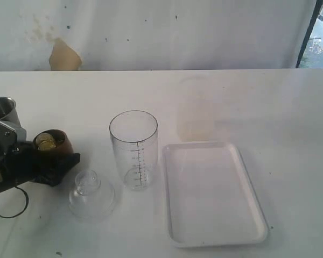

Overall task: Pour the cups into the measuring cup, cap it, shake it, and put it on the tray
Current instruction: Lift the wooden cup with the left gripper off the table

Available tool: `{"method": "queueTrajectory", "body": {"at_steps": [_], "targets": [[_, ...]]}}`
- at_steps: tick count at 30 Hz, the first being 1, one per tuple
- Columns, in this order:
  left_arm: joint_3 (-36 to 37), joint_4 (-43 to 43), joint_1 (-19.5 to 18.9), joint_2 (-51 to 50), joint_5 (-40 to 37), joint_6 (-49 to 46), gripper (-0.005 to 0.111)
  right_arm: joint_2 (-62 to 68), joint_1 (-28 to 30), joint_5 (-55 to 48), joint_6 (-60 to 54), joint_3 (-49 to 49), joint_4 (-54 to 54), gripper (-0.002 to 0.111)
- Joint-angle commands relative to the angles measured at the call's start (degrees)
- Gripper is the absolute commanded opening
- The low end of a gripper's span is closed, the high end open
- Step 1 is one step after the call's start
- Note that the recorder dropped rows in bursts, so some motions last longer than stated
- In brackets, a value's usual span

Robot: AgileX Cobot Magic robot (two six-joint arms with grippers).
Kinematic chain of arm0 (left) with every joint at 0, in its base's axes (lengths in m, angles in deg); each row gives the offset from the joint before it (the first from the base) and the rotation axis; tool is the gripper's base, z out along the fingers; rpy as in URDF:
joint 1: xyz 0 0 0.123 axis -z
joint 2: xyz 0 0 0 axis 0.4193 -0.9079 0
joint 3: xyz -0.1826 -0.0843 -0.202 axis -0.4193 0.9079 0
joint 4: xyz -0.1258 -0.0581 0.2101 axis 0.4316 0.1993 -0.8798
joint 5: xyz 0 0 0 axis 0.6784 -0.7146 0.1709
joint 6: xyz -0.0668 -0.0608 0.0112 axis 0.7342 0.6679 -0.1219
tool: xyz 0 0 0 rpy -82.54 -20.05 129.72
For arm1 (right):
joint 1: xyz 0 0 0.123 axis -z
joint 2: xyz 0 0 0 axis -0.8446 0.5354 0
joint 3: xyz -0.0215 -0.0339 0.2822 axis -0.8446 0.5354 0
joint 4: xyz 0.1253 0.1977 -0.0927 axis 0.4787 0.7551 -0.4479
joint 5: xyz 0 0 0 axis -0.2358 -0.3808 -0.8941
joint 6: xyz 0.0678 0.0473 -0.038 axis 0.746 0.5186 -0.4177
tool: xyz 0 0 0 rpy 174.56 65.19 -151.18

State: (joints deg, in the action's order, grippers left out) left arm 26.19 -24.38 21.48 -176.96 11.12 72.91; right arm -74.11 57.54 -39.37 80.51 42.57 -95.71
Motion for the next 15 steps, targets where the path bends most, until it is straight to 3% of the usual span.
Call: {"method": "queueTrajectory", "body": {"at_steps": [1,2,10,15], "targets": [[-0.08,-4.56,0.24,-0.04,-0.25,2.35,0.004,0.00,0.01,0.56,-0.49,-0.06,-0.02,0.000],[-0.08,-4.89,0.24,-0.04,0.46,1.95,0.000,0.00,0.01,0.56,-0.49,-0.06,-0.02,0.000],[-0.10,-3.94,0.24,2.31,2.71,2.51,0.000,0.00,0.01,0.56,-0.49,-0.06,-0.02,0.000],[-0.10,-4.87,0.24,6.68,2.71,8.08,0.000,0.00,0.01,0.56,-0.49,-0.06,-0.02,0.000]]}}
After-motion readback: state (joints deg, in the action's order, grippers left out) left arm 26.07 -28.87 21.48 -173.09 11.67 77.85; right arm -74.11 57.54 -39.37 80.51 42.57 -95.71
